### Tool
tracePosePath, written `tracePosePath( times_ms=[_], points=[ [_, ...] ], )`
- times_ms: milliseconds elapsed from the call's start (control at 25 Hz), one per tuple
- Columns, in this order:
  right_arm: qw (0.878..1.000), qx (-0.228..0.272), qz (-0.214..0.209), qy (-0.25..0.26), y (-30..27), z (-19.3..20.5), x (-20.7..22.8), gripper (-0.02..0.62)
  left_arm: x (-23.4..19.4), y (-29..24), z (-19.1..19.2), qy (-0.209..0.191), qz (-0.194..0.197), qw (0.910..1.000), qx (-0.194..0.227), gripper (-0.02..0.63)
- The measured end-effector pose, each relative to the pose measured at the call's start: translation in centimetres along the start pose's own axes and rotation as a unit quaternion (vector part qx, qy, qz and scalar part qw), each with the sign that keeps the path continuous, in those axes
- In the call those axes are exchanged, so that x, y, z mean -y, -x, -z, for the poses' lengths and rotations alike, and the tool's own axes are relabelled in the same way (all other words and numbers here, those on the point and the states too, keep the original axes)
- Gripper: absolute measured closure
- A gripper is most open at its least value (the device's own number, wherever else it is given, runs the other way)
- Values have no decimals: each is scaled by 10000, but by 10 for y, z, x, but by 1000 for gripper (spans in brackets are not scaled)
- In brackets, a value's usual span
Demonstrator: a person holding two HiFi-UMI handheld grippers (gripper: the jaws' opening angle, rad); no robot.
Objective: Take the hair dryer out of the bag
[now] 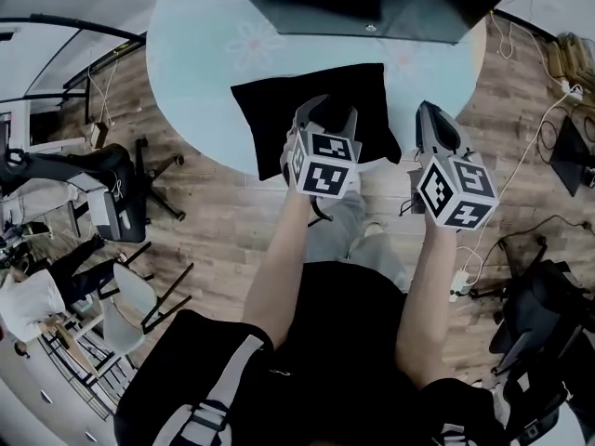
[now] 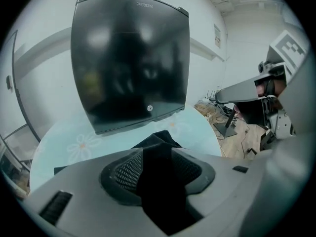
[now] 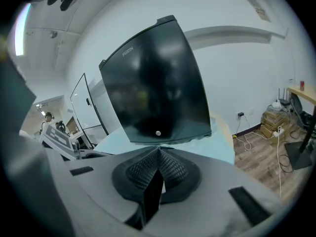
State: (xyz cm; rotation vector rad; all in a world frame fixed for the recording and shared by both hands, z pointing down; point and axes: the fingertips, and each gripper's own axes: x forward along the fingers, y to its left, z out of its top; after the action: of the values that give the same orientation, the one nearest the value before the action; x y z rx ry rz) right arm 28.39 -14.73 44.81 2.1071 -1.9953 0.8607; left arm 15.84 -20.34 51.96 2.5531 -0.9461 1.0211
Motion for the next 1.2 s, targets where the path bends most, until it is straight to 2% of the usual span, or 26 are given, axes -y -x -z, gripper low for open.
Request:
tracePosePath(
  times_ms=[240,520,720,920,960,1000,1200],
  points=[
    [9996,117,254,-107,-8,-5,8,591,-3,-19,-5,-405,225,9989,-63,385],
    [9989,74,452,-115,-16,-7,22,589,4,-38,-2,-446,540,9975,-94,377],
    [9992,6,411,-22,-25,-11,17,590,12,-43,2,-626,747,9951,-160,414],
    [9993,-143,302,150,-31,-9,5,589,14,-39,0,-573,815,9950,-83,449],
    [9992,-161,296,190,-32,-10,4,590,12,-38,-2,-505,770,9957,-46,497],
    [9992,-171,291,230,-33,-12,3,590,10,-37,-4,-442,717,9964,-24,583],
    [9984,-203,130,507,-30,-23,-11,589,4,-31,-4,-396,579,9975,-34,583]
  ],
)
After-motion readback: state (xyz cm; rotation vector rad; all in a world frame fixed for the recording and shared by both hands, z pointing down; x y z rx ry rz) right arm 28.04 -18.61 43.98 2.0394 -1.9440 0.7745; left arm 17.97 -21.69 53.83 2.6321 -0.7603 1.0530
